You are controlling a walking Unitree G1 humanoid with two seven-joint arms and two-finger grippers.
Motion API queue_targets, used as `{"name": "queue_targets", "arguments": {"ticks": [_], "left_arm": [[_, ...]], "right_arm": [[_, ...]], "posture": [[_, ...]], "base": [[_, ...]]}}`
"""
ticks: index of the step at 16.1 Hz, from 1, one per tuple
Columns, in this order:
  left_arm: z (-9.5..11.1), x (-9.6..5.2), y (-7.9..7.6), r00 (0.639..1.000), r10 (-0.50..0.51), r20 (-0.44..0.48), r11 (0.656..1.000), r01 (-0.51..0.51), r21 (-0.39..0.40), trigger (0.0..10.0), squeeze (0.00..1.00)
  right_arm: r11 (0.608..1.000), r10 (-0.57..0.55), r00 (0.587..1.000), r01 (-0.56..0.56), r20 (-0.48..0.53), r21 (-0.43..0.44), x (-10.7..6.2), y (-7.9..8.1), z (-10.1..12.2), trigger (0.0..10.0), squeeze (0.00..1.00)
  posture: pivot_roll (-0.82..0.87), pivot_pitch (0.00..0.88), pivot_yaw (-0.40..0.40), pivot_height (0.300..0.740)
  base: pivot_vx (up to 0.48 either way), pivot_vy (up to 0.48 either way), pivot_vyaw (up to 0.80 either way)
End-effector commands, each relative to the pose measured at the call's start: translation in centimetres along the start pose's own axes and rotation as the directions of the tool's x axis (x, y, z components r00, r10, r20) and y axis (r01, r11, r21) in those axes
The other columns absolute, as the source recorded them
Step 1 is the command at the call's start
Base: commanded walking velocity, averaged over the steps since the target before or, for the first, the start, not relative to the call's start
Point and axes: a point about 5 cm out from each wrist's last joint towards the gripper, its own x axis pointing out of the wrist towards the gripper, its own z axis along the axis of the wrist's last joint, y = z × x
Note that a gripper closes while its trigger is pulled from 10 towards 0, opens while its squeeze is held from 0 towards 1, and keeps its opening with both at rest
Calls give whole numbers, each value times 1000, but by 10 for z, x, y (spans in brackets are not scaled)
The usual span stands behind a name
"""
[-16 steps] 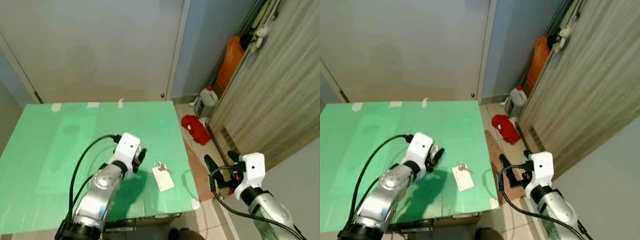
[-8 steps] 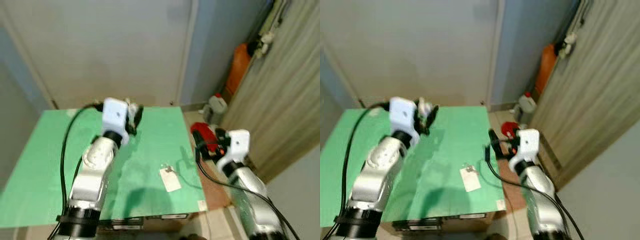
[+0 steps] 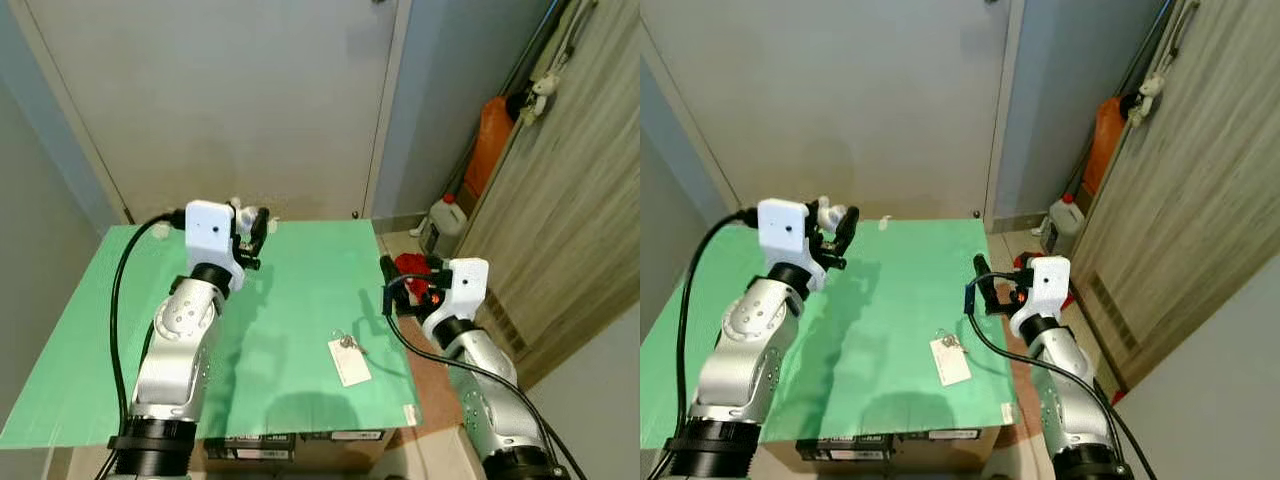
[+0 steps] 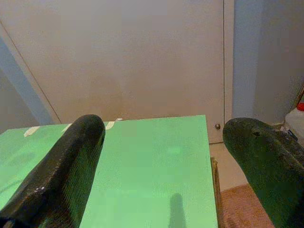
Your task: Hang keys on a hook
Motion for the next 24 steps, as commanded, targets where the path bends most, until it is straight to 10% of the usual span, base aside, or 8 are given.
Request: {"name": "queue_targets", "arguments": {"ticks": [1, 24], "left_arm": [[-1, 0, -1, 1000, 3, 14, 1000, -3, 12, 0, 0], [5, 8, -10, 995, -45, 94, 995, 53, -83, 0, 0]], "right_arm": [[1000, -10, 999, 10, 52, 5, 5, 0, 14, 10000, 0], [998, -44, 999, 43, 24, 41, 2, -6, 5, 10000, 0]], "posture": [[-61, 0, 12, 717], [-76, 0, 22, 717]], "base": [[0, 0, 0], [0, -86, 0]]}}
